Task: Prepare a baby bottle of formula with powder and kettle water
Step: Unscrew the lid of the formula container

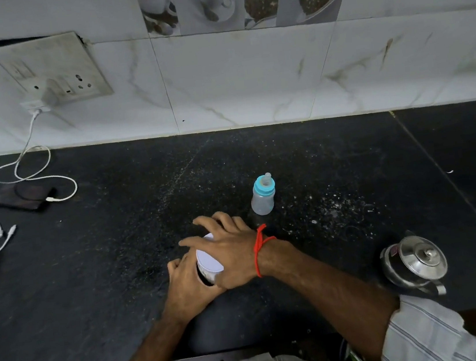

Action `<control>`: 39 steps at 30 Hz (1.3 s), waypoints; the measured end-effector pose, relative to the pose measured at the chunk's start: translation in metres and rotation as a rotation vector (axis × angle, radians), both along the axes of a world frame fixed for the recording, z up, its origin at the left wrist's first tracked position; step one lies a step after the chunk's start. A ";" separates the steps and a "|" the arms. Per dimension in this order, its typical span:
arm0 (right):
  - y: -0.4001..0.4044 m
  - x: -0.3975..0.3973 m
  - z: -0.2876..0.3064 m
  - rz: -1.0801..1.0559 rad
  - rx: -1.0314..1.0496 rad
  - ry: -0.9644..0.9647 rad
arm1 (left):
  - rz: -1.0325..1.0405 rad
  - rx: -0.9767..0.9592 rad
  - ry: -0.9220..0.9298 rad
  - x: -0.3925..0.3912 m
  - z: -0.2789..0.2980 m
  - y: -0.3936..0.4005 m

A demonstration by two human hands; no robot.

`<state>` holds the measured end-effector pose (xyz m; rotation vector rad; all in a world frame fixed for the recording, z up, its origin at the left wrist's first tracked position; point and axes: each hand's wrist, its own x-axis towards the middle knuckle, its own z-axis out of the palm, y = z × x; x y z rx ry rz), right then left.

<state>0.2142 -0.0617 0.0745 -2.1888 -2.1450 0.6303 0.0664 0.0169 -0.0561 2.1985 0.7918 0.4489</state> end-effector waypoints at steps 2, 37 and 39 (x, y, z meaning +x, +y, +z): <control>0.001 0.000 0.001 -0.034 0.052 -0.097 | -0.003 -0.002 0.008 0.000 0.003 0.000; 0.021 0.027 -0.051 0.153 -0.002 -0.115 | 0.060 0.040 0.044 -0.001 0.006 -0.004; 0.020 0.062 -0.092 0.113 -0.041 0.041 | 0.056 0.048 0.044 -0.002 0.008 -0.005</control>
